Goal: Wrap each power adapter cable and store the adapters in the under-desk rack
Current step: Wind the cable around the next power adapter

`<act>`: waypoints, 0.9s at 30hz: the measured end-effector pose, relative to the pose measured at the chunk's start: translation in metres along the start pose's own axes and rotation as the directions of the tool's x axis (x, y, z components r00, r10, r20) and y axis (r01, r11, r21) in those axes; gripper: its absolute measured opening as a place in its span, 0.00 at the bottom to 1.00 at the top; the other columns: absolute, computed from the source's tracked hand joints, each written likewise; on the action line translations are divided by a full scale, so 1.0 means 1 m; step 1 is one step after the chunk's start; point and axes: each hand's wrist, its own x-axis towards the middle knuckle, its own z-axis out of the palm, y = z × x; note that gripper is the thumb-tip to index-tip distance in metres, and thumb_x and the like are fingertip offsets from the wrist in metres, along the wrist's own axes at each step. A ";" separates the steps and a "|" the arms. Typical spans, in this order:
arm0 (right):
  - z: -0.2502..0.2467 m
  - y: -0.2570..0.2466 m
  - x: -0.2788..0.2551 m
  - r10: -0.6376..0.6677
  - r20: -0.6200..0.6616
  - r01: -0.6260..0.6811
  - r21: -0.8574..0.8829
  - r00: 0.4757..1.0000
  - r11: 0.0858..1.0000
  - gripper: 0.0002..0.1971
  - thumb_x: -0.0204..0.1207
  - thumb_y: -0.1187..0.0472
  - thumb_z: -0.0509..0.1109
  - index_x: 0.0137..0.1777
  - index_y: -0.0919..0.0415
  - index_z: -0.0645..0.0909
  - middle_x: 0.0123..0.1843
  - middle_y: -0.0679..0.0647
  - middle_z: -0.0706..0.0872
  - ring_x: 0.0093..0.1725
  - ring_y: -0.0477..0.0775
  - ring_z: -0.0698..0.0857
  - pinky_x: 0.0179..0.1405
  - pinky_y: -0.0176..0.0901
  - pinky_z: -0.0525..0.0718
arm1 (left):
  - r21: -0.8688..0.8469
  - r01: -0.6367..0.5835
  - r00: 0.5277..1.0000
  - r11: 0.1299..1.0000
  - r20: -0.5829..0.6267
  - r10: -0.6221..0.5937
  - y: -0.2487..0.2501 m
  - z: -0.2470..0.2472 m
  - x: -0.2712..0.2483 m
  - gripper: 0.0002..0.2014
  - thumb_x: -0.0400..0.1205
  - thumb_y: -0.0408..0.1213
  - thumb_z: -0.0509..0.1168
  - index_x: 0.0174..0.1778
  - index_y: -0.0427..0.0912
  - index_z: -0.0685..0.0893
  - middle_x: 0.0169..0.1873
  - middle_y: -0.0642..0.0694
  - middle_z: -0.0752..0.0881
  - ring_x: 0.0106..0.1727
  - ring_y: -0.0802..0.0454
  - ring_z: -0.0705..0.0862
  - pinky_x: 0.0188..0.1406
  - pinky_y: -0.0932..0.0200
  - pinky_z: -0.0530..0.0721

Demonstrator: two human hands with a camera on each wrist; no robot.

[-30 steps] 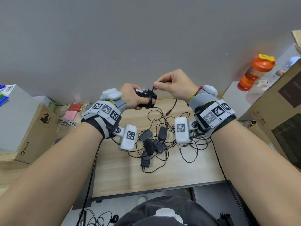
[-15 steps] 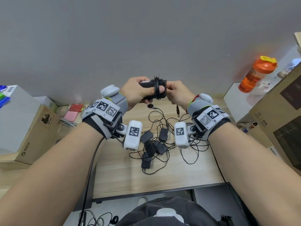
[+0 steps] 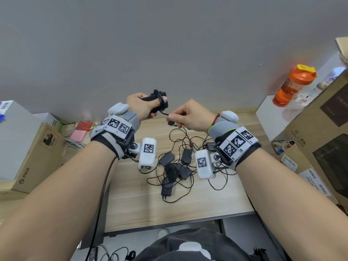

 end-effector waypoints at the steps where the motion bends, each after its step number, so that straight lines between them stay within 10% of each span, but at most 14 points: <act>1: -0.001 -0.002 0.001 -0.004 -0.030 0.004 0.002 1.000 1.000 0.15 0.82 0.55 0.69 0.39 0.62 0.90 0.24 0.48 0.81 0.19 0.40 0.70 0.23 0.31 0.71 | 0.030 0.004 1.000 1.000 0.007 -0.004 -0.002 0.000 0.000 0.22 0.68 0.39 0.83 0.35 0.42 0.72 0.28 0.40 0.85 0.18 0.52 0.79 0.16 0.65 0.77; 8: -0.011 -0.010 0.006 -0.039 -0.071 0.064 0.396 0.997 0.916 0.04 0.80 0.70 0.70 0.50 0.68 0.86 0.35 0.60 0.88 0.29 0.50 0.87 0.36 0.39 0.89 | 0.209 0.009 0.995 0.978 0.098 -0.030 -0.010 0.009 -0.002 0.18 0.73 0.30 0.79 0.36 0.41 0.72 0.28 0.39 0.82 0.15 0.55 0.78 0.12 0.66 0.75; 20: -0.008 -0.011 0.011 0.027 -0.329 0.144 0.484 0.944 0.863 0.09 0.78 0.70 0.72 0.57 0.69 0.81 0.32 0.58 0.85 0.25 0.46 0.82 0.28 0.36 0.83 | 0.182 -0.026 0.994 0.983 0.112 0.005 -0.004 0.016 0.001 0.16 0.73 0.38 0.79 0.54 0.40 0.86 0.40 0.41 0.87 0.29 0.50 0.85 0.23 0.63 0.82; 27: -0.004 -0.012 0.010 0.126 -0.279 0.043 0.528 0.952 0.848 0.24 0.74 0.66 0.78 0.63 0.65 0.68 0.33 0.63 0.86 0.23 0.49 0.80 0.23 0.36 0.78 | 0.000 0.063 0.993 0.998 0.102 -0.063 0.000 0.021 0.001 0.20 0.79 0.30 0.72 0.66 0.34 0.78 0.55 0.35 0.85 0.41 0.47 0.86 0.35 0.59 0.86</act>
